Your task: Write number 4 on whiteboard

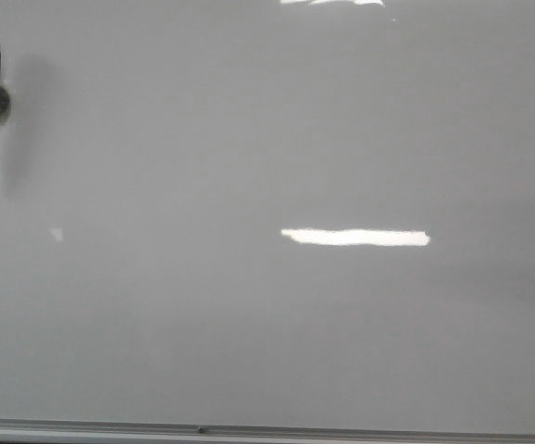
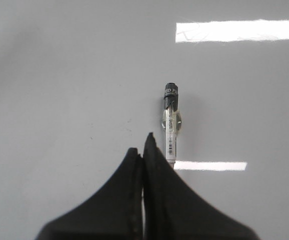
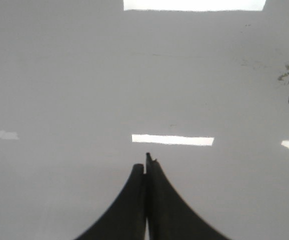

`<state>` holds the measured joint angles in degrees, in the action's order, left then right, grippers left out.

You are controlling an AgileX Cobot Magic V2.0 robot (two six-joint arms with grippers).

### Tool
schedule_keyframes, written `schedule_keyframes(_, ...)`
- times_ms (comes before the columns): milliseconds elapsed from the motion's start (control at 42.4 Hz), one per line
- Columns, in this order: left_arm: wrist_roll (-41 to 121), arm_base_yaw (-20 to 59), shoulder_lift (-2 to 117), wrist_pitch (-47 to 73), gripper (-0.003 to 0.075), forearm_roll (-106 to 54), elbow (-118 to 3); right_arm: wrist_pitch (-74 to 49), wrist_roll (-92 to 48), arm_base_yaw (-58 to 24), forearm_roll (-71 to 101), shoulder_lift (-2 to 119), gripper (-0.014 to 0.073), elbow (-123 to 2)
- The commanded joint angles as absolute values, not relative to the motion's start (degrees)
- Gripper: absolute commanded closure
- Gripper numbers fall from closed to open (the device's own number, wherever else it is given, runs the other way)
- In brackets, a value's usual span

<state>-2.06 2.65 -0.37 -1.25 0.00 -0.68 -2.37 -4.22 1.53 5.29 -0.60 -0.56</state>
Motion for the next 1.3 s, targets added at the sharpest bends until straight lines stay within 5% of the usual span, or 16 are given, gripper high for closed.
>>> schedule_keyframes(0,-2.3,3.1,-1.1,-4.8,0.0741,0.0,-6.3,0.0,-4.2,1.8,4.6,-1.7,0.0662,-6.9)
schedule_keyframes(613,-2.2,3.1,19.3,25.5,0.0741,0.0,-46.7,-22.8,-4.2,1.8,4.6,17.9,0.0662,-43.3)
schedule_keyframes(1273,-2.2,3.1,34.4,30.2,0.0741,0.0,-45.1,-34.2,-4.2,1.8,4.6,38.2,0.0662,-44.8)
